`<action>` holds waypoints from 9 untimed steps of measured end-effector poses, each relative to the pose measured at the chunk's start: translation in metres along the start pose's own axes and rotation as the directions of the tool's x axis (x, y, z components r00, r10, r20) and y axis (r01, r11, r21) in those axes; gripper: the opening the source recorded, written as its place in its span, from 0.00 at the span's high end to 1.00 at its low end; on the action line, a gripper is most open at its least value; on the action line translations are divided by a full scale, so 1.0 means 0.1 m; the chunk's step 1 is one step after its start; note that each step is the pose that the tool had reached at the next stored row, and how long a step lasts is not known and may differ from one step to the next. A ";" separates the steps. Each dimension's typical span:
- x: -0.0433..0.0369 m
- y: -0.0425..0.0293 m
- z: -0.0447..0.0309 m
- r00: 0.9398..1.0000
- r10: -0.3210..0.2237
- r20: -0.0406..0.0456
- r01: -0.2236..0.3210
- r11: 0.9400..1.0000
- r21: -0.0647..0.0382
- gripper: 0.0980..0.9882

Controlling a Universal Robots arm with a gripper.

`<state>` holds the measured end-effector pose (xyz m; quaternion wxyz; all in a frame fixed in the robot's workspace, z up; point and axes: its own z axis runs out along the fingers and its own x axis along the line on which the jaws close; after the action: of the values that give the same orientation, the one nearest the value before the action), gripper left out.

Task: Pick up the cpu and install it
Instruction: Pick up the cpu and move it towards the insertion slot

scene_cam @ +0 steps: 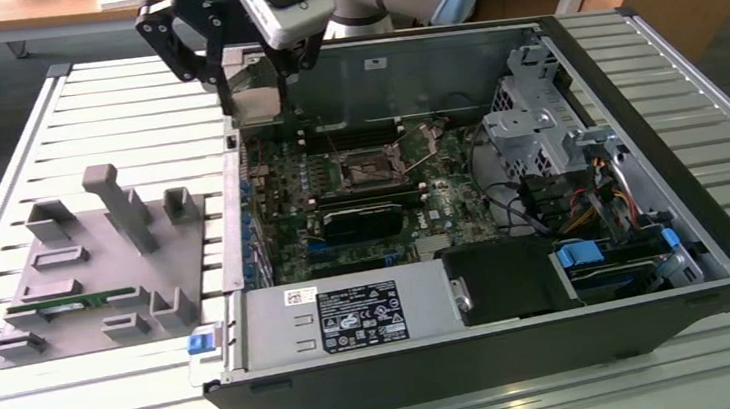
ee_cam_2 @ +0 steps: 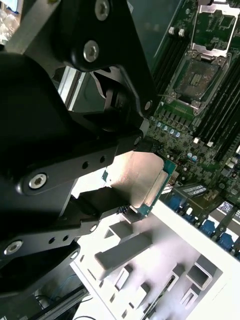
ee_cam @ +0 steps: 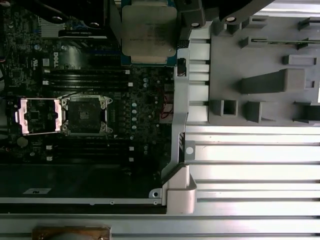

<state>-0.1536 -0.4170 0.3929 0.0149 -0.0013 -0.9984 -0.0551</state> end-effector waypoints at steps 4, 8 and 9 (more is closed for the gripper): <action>-0.077 0.000 -0.002 1.000 0.000 0.000 0.000 1.000 0.000 0.52; -0.146 0.001 -0.004 1.000 0.000 0.000 0.000 1.000 0.000 0.52; -0.163 0.001 -0.005 1.000 0.000 0.000 0.000 1.000 0.000 0.52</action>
<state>-0.1373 -0.4170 0.3930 0.0149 -0.0013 -0.9984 -0.0551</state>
